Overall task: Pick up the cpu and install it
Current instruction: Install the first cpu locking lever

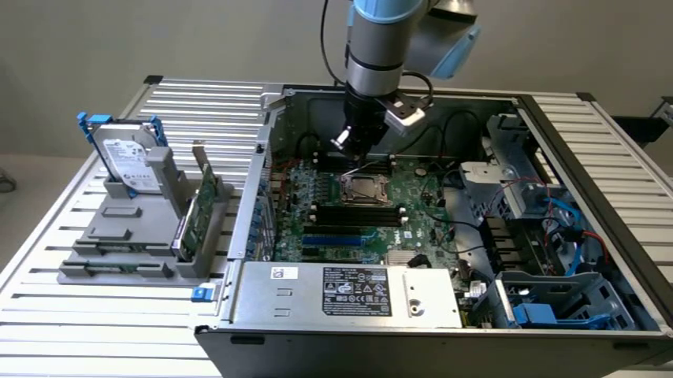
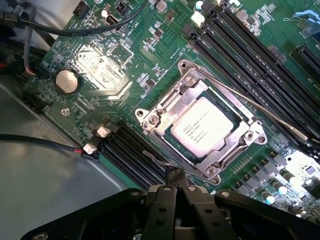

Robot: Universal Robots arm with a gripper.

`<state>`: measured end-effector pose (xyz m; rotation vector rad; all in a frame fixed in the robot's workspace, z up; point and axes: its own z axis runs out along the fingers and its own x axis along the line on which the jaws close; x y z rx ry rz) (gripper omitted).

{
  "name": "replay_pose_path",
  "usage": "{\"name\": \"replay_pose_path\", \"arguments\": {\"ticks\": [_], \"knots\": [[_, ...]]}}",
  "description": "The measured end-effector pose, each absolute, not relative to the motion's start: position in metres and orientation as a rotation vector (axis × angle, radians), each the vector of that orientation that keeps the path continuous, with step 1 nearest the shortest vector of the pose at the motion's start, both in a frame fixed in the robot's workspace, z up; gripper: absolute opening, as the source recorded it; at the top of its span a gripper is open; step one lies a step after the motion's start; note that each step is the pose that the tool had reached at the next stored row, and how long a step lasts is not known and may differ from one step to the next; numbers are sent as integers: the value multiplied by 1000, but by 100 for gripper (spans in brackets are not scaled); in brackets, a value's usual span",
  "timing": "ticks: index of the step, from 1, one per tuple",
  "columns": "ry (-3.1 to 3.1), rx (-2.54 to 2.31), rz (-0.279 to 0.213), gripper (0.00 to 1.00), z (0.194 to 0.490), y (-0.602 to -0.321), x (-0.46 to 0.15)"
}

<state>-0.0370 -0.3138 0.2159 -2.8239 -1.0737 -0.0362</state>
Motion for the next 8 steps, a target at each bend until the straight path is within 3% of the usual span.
{"name": "replay_pose_path", "arguments": {"ticks": [8], "knots": [[-1129,-2802,-33,11,215,-314,-34]]}}
